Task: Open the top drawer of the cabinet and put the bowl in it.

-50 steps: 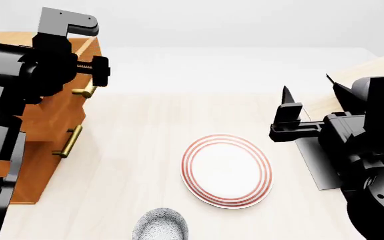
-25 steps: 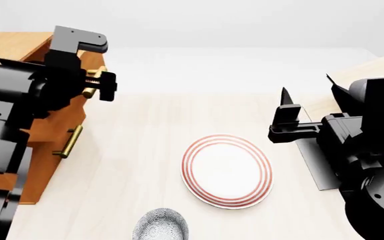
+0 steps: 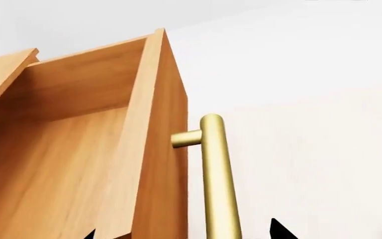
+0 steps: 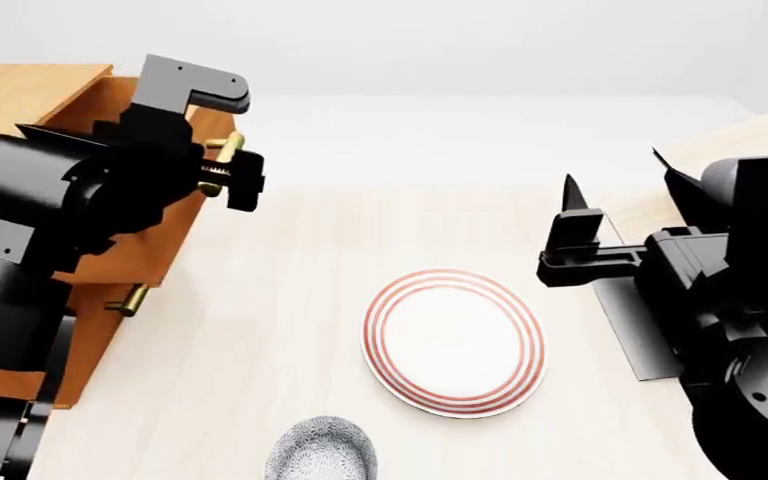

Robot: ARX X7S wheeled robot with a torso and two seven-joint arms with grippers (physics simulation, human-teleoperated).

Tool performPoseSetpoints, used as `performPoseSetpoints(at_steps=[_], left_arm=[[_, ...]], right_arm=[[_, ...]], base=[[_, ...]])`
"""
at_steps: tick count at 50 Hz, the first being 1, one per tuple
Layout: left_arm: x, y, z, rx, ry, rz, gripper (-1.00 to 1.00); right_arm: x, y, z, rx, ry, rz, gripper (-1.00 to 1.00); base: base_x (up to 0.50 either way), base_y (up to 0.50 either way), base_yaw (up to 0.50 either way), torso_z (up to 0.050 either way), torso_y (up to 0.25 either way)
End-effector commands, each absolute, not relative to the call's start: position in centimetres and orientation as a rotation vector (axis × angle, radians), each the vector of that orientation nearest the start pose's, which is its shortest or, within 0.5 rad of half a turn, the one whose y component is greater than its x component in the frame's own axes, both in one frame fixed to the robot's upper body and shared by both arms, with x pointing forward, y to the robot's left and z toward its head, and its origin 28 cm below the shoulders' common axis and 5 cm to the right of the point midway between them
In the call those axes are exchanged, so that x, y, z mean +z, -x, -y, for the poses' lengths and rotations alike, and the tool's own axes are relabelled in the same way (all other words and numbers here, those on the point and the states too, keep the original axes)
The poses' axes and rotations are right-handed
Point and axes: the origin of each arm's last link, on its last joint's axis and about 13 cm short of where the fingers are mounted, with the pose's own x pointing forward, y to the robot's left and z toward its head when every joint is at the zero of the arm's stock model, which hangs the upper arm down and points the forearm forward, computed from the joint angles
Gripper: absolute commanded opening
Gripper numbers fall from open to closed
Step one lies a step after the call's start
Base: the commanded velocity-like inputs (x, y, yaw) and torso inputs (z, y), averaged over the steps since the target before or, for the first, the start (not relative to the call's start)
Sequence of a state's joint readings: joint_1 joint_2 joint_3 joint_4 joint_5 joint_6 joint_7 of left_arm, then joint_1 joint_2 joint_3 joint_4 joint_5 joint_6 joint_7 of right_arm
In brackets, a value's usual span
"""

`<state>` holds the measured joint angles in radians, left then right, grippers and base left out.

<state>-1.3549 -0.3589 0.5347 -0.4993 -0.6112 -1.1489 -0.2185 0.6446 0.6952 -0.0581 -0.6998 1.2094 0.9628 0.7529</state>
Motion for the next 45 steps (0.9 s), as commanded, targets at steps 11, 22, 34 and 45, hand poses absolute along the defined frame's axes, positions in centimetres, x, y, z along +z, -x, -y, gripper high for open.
performPoseSetpoints(at_steps=[11,22,34,45], left_arm=[[25.9,-35.7,-22.0,-0.144,-0.249,-0.433,1.00],[26.7,-34.6,-20.2,-0.231,-0.234,-0.409,1.00],[27.0,-33.6,-18.6,-0.302,-0.236,-0.393,1.00],[28.1,-32.3,-17.4,-0.384,-0.213,-0.366,1.00]], right_arm=[[23.8,-21.3,14.1,0.038,0.049,0.090,1.00],[23.8,-21.2,14.2,0.039,0.046,0.093,1.00],[23.9,-21.1,14.2,0.038,0.045,0.095,1.00],[23.7,-21.2,14.3,0.038,0.041,0.093,1.00]], base=[[0.00,0.00,0.00,0.000,0.001],[-0.01,0.00,0.00,0.000,0.004],[-0.01,0.00,0.00,0.000,0.006],[0.00,0.00,0.00,0.000,0.002]])
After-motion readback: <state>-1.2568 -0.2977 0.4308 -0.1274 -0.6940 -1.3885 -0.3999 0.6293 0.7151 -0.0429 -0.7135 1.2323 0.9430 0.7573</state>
